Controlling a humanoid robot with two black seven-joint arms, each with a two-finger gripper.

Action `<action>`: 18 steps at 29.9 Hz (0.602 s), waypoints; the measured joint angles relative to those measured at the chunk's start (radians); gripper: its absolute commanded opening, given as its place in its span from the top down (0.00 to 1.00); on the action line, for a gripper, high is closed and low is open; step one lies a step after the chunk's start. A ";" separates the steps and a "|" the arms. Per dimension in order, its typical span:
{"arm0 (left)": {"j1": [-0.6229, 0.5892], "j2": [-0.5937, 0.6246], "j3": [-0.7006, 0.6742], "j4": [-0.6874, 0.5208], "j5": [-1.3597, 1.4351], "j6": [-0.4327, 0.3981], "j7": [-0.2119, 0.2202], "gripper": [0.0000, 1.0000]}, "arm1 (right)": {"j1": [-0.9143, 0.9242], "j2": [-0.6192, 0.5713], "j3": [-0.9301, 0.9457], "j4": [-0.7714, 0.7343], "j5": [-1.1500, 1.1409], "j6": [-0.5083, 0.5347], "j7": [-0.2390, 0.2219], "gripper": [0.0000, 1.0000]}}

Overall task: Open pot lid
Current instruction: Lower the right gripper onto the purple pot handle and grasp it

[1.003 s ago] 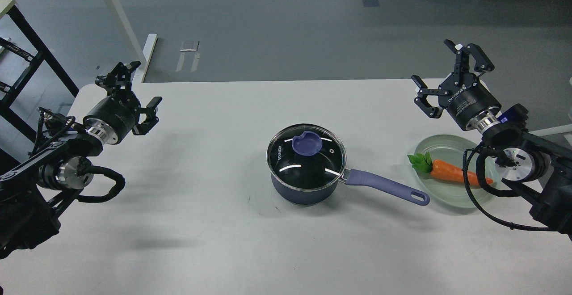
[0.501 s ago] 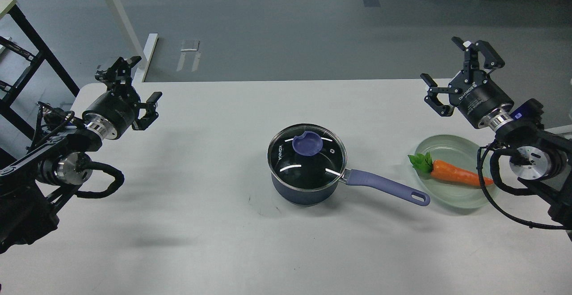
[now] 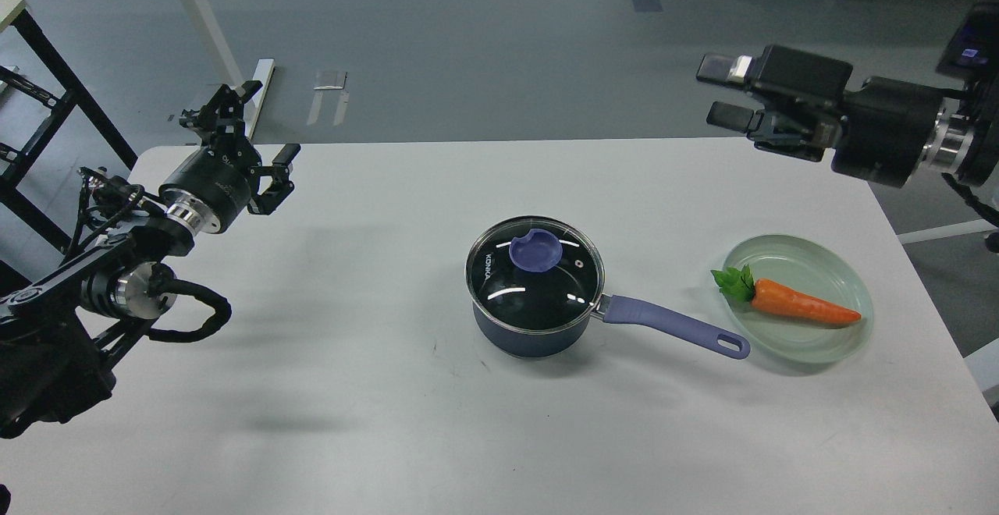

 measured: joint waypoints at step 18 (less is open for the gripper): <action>-0.001 0.005 0.000 -0.045 0.012 0.001 0.000 0.01 | 0.327 0.073 -0.479 0.158 -0.806 -0.067 0.000 0.00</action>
